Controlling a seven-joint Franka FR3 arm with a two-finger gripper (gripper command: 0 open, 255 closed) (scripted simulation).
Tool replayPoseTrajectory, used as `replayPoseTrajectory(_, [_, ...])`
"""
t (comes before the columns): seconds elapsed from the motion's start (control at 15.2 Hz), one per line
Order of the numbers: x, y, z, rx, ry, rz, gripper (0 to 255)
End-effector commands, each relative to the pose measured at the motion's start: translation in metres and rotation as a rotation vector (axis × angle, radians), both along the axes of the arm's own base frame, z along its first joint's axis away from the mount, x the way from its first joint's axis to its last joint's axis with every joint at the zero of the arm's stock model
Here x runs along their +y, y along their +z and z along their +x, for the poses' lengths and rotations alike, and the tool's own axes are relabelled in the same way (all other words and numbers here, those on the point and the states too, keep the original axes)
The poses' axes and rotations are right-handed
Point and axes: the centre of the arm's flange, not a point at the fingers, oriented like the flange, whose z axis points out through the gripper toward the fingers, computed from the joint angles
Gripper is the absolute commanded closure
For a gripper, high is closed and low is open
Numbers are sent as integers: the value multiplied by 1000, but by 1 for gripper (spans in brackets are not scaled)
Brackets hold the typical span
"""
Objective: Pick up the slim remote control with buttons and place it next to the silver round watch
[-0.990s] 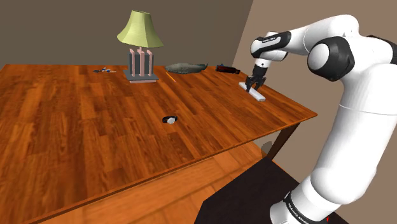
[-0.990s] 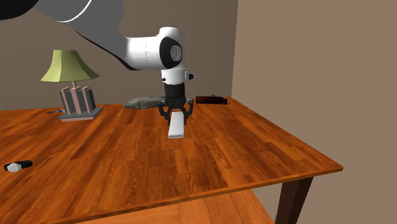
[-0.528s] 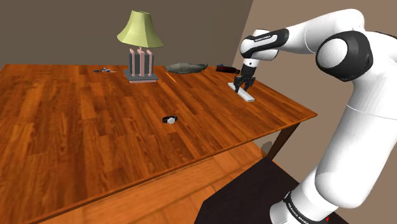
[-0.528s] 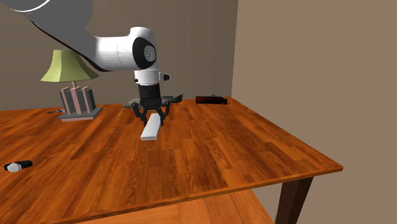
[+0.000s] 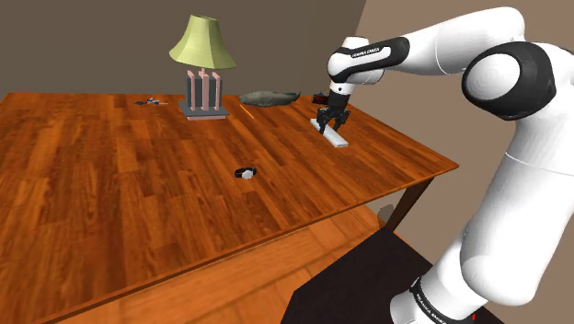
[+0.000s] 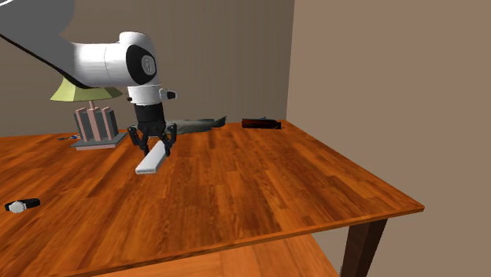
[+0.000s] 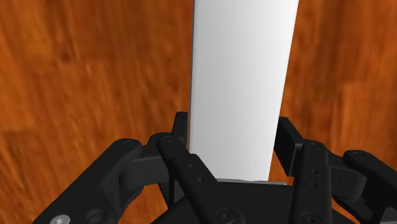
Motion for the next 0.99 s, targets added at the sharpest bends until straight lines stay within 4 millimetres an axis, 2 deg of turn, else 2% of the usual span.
replayPoseTrajectory(0.0, [27, -2, 5, 0, -1, 0, 255])
replayPoseTrajectory(0.92, [206, -1, 48, 0, -1, 0, 255])
